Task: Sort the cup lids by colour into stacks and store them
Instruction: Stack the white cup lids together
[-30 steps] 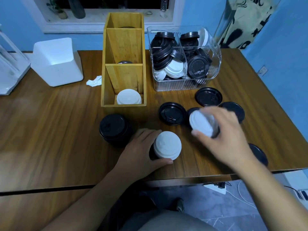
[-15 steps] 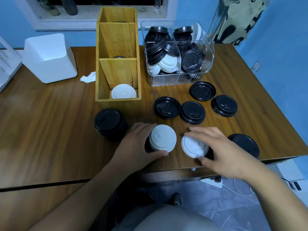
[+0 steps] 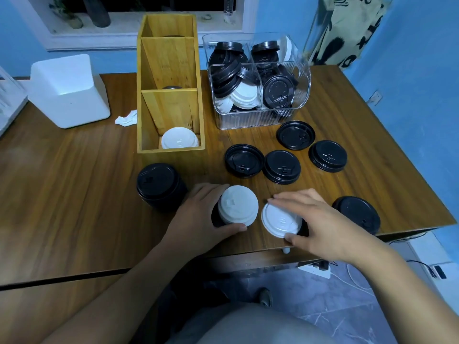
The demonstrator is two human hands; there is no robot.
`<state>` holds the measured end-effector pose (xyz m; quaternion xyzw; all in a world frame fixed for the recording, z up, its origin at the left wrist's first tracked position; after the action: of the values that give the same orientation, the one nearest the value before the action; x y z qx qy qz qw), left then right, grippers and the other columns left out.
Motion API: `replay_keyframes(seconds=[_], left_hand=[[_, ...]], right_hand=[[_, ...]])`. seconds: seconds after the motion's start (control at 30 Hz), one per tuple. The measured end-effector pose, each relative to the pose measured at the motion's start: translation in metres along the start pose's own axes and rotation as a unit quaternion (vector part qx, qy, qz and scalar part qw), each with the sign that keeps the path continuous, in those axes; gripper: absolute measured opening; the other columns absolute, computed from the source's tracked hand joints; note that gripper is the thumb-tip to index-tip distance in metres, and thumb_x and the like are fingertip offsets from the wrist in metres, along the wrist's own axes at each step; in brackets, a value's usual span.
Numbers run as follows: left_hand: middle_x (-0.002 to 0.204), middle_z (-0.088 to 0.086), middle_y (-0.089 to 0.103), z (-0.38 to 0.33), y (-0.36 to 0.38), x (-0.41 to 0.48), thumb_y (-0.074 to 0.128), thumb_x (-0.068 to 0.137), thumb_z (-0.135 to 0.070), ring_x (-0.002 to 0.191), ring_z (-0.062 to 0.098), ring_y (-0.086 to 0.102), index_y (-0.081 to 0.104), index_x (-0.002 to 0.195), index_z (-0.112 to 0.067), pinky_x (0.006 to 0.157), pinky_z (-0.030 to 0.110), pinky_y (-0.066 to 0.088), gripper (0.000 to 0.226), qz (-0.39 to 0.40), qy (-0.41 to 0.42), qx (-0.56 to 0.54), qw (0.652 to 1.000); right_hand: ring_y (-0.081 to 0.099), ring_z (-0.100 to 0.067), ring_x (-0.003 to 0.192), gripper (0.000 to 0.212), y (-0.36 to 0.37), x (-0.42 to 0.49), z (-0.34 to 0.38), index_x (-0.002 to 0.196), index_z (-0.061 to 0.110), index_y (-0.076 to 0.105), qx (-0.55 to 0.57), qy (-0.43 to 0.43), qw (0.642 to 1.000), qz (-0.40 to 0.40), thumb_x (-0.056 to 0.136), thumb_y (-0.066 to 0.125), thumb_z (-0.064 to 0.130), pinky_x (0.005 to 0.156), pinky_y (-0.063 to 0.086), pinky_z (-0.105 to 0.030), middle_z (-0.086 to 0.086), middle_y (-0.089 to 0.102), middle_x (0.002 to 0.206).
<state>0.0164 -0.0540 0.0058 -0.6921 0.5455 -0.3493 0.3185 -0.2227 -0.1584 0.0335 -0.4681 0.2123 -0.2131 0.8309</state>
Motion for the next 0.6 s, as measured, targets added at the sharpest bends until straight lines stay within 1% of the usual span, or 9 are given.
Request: replay_keyframes(seconds=[0.07, 0.13, 0.17, 0.23, 0.27, 0.33, 0.43, 0.5, 0.6], left_hand=[[0.140, -0.011, 0.054, 0.000, 0.001, 0.000, 0.068, 0.071, -0.080, 0.135, 0.005, 0.037, 0.049, 0.146, -0.024, 0.107, 0.028, 0.036, 0.096, -0.001, 0.001, -0.001, 1.000], [0.140, -0.011, 0.054, 0.000, 0.000, 0.001, 0.067, 0.071, -0.081, 0.135, 0.005, 0.037, 0.049, 0.146, -0.023, 0.108, 0.029, 0.037, 0.096, -0.004, 0.002, -0.004, 1.000], [0.140, -0.012, 0.054, 0.000, 0.000, 0.001, 0.067, 0.070, -0.081, 0.135, 0.005, 0.038, 0.050, 0.145, -0.024, 0.108, 0.029, 0.037, 0.096, -0.005, 0.001, -0.005, 1.000], [0.140, -0.012, 0.053, 0.000, 0.000, 0.000, 0.068, 0.070, -0.081, 0.135, 0.005, 0.038, 0.050, 0.145, -0.025, 0.108, 0.029, 0.038, 0.096, -0.004, -0.001, -0.005, 1.000], [0.139, -0.013, 0.053, 0.000, 0.000, 0.000, 0.069, 0.069, -0.080, 0.134, 0.004, 0.038, 0.050, 0.145, -0.026, 0.107, 0.029, 0.038, 0.095, -0.004, -0.001, -0.006, 1.000], [0.137, -0.014, 0.054, 0.000, 0.000, 0.001, 0.072, 0.068, -0.078, 0.131, 0.004, 0.040, 0.052, 0.143, -0.027, 0.105, 0.028, 0.040, 0.094, -0.008, 0.002, -0.013, 1.000], [0.133, -0.013, 0.057, 0.000, -0.001, 0.001, 0.074, 0.066, -0.077, 0.126, 0.004, 0.043, 0.054, 0.142, -0.026, 0.102, 0.031, 0.044, 0.093, -0.010, 0.009, -0.025, 1.000], [0.133, -0.011, 0.058, -0.001, -0.001, 0.001, 0.070, 0.067, -0.077, 0.124, 0.004, 0.044, 0.053, 0.143, -0.024, 0.101, 0.033, 0.045, 0.094, -0.009, 0.006, -0.037, 0.999], [0.139, -0.006, 0.056, 0.000, -0.001, 0.000, 0.070, 0.067, -0.075, 0.128, 0.009, 0.045, 0.045, 0.150, -0.022, 0.104, 0.033, 0.042, 0.101, -0.006, -0.007, -0.045, 0.999]], right_hand=[[0.028, 0.000, 0.122, 0.082, -0.001, 0.004, -0.002, 0.150, 0.043, 0.040, -0.021, 0.029, 0.999, -0.018, 0.078, 0.080, 0.048, 0.105, 0.041, -0.030, 0.030, 0.035, 0.133], [0.033, -0.001, 0.116, 0.079, -0.002, 0.005, -0.006, 0.142, 0.044, 0.047, -0.035, 0.068, 0.996, -0.039, 0.072, 0.079, 0.060, 0.098, 0.046, -0.032, 0.026, 0.037, 0.119], [0.038, -0.002, 0.115, 0.075, -0.005, 0.004, -0.008, 0.136, 0.045, 0.051, -0.012, 0.089, 0.995, -0.051, 0.069, 0.080, 0.062, 0.096, 0.047, -0.032, 0.024, 0.039, 0.115], [0.048, -0.002, 0.109, 0.062, -0.010, 0.003, -0.005, 0.120, 0.047, 0.056, 0.081, 0.122, 0.985, -0.088, 0.065, 0.081, 0.062, 0.089, 0.047, -0.027, 0.022, 0.047, 0.111], [0.051, 0.000, 0.105, 0.058, -0.013, 0.004, 0.002, 0.114, 0.046, 0.057, 0.122, 0.127, 0.978, -0.110, 0.064, 0.082, 0.060, 0.084, 0.045, -0.023, 0.021, 0.049, 0.110], [0.051, 0.003, 0.101, 0.054, -0.013, 0.013, 0.022, 0.109, 0.045, 0.057, 0.147, 0.118, 0.970, -0.154, 0.064, 0.081, 0.061, 0.078, 0.042, -0.018, 0.021, 0.051, 0.107], [0.051, -0.002, 0.100, 0.063, -0.002, 0.036, 0.057, 0.115, 0.044, 0.056, 0.121, 0.095, 0.972, -0.176, 0.061, 0.077, 0.069, 0.083, 0.045, -0.025, 0.016, 0.047, 0.108], [0.049, -0.011, 0.104, 0.068, 0.006, 0.050, 0.071, 0.123, 0.043, 0.054, 0.086, 0.101, 0.979, -0.155, 0.064, 0.077, 0.068, 0.089, 0.046, -0.031, 0.010, 0.043, 0.109], [0.044, -0.013, 0.104, 0.070, 0.011, 0.062, 0.077, 0.128, 0.045, 0.052, 0.045, 0.109, 0.984, -0.134, 0.067, 0.072, 0.073, 0.089, 0.046, -0.032, 0.009, 0.038, 0.108]])
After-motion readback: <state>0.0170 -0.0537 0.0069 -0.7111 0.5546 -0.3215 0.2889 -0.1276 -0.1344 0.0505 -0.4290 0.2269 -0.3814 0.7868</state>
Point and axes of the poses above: each hand's wrist, its own x-axis towards the middle knuckle, its own y-axis out of the palm, z = x × y, the point moved 4 cm from there along x, towards the middle knuckle
